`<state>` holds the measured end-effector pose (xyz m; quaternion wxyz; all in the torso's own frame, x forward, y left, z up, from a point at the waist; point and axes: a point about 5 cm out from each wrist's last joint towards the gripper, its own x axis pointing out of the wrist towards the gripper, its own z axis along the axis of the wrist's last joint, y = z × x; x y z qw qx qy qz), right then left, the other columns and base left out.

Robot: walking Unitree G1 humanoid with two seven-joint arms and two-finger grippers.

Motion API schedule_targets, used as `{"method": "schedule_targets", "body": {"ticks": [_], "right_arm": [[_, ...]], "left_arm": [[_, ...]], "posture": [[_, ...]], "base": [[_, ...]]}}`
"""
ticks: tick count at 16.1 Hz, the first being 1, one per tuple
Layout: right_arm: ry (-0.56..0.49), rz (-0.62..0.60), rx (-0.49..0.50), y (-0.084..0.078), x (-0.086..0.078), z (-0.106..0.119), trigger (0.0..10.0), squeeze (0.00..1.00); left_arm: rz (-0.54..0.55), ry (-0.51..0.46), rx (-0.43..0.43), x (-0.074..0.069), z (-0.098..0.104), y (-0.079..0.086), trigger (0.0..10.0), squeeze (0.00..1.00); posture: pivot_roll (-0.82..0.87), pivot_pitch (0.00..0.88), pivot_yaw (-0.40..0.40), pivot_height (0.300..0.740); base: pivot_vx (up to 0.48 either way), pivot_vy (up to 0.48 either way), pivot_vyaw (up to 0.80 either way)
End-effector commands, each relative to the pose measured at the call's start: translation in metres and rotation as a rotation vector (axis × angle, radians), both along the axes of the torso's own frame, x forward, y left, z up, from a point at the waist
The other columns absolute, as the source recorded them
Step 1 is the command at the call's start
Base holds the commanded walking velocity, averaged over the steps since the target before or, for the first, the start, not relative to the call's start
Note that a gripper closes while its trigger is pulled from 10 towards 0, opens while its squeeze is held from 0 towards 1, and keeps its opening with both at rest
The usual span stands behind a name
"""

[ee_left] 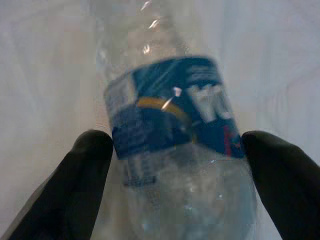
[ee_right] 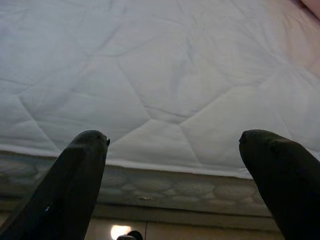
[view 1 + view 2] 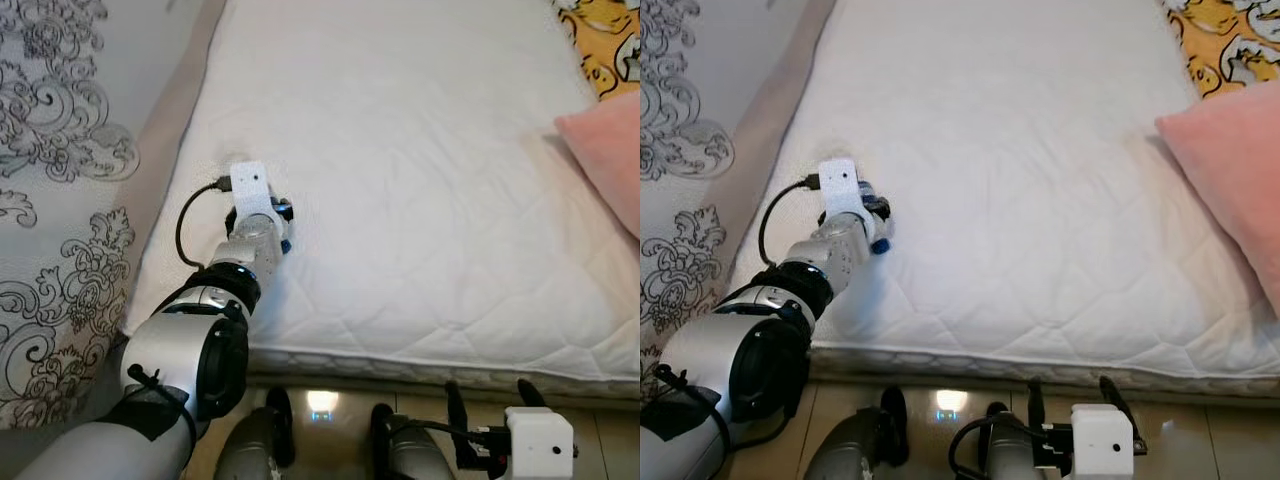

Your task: Clean up the room

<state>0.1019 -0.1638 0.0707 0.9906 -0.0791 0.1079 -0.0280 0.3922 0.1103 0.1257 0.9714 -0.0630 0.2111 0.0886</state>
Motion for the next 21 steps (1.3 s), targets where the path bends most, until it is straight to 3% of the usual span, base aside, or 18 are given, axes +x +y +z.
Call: {"method": "schedule_targets", "body": {"ticks": [1,2,3,6,13,16,17,18,21], "right_arm": [[0.027,-0.001,0.004,0.000,-0.004,0.000,10.0,0.00],[0.028,-0.001,0.005,0.001,-0.004,0.000,10.0,0.00],[0.029,0.001,0.006,0.001,-0.004,0.000,10.0,0.00],[0.027,0.001,0.004,0.000,0.000,-0.001,10.0,0.00],[0.013,0.003,-0.005,-0.006,0.012,-0.003,10.0,0.00],[-0.042,-0.023,-0.007,-0.015,0.037,-0.002,10.0,0.00],[-0.071,-0.042,-0.007,-0.019,0.045,0.000,10.0,0.00],[-0.115,-0.071,-0.007,-0.025,0.054,0.005,10.0,0.00],[-0.210,-0.128,-0.023,-0.041,0.071,0.018,10.0,0.00]], "left_arm": [[0.006,0.077,0.007,-0.008,-0.018,0.001,10.0,0.00],[-0.003,0.076,0.010,-0.008,-0.018,0.000,10.0,0.00],[-0.016,0.077,-0.015,-0.009,-0.018,-0.004,0.0,0.00],[-0.039,0.057,-0.028,-0.008,-0.017,-0.007,0.0,0.00],[-0.175,0.001,0.073,-0.008,-0.017,-0.007,0.0,0.00],[-0.299,-0.104,0.004,-0.007,-0.014,-0.008,0.0,0.00],[-0.299,-0.203,-0.029,-0.005,-0.006,-0.003,0.0,0.00],[-0.294,-0.321,-0.018,-0.006,0.002,0.005,0.0,0.00],[-0.323,-0.463,0.023,-0.023,0.002,0.023,0.0,0.00]], "posture": [[-0.26,0.320,0.032,0.740],[-0.26,0.319,0.033,0.740],[-0.26,0.319,0.035,0.740],[-0.26,0.315,0.036,0.740],[-0.24,0.271,0.043,0.740],[-0.19,0.197,0.057,0.740],[-0.17,0.167,0.059,0.740],[-0.15,0.134,0.058,0.740],[-0.10,0.057,0.047,0.740]], "base": [[0.000,0.000,0.00],[0.000,0.000,0.00],[0.000,0.000,0.00],[0.000,0.000,0.00],[0.000,0.000,0.00],[0.000,0.000,0.00],[0.000,0.000,0.00],[0.000,0.000,0.00],[0.000,0.000,0.00]]}}
